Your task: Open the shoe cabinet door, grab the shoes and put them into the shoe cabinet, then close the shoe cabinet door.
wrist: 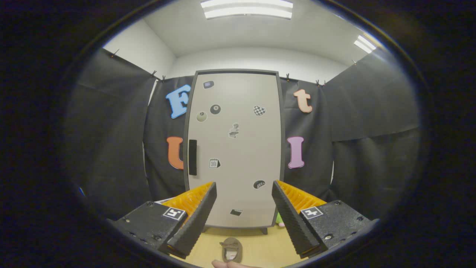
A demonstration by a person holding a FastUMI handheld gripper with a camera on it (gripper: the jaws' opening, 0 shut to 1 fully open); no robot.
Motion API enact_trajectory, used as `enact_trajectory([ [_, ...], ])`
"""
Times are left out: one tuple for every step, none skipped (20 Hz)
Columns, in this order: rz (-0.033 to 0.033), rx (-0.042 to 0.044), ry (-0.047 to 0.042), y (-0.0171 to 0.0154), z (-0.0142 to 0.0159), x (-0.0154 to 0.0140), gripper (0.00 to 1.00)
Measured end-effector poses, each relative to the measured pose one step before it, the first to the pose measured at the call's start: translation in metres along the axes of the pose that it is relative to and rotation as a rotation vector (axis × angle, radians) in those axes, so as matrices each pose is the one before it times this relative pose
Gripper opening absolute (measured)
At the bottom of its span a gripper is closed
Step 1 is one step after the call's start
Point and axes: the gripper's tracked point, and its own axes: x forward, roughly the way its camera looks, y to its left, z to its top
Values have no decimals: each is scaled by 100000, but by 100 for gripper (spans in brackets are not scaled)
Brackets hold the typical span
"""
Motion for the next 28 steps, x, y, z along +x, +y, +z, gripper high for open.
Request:
enact_trajectory([
  [475, 1158, -199, 187, -74, 68, 98],
  [991, 1239, 136, 267, 19, 248, 98],
  [1088, 1160, 249, 336, 64, 387, 98],
  [807, 1104, 194, 423, 135, 473, 98],
  [1196, 479, 47, 614, 195, 617, 98],
  [1075, -99, -345, 590, 404, 684, 98],
  [1246, -255, -701, 434, 419, 939, 97],
  [1577, -451, -608, 868, 456, 941, 98],
  [2476, -789, -101, 915, 93, 1148, 98],
  [2036, -490, 301, 850, 155, 1259, 98],
  [2150, -699, 360, 721, -17, 1150, 98],
  [1791, -128, -514, 811, 349, 1353, 98],
  [1827, -268, 198, 997, 115, 1408, 98],
  [2727, -679, 1474, 1292, -154, 1479, 98],
  [3065, -712, 2065, 1311, -369, 1362, 97],
  [3167, -105, 2823, 1480, -386, 1742, 98],
  [472, -350, 2634, 318, -186, 1692, 98],
  [-334, -404, 2262, 417, -69, 1411, 98],
  [-335, -589, 656, 239, -11, 1557, 98],
  [-1811, -683, 493, 218, -435, 1021, 98],
  [-2571, -327, 293, 425, 64, 1064, 98],
  [-1458, 115, 168, 149, 72, 960, 98],
  [-2533, 141, 1033, -242, -312, 1101, 98],
  [-3107, 693, 625, -473, -83, 1021, 98],
  [-1367, 664, 34, -98, 55, 1011, 97],
  [-1672, -456, 1420, -316, -143, 1153, 96],
  [-1334, -36, 1544, -437, -264, 1015, 93],
  [-544, 1327, 818, -157, -43, 817, 90],
])
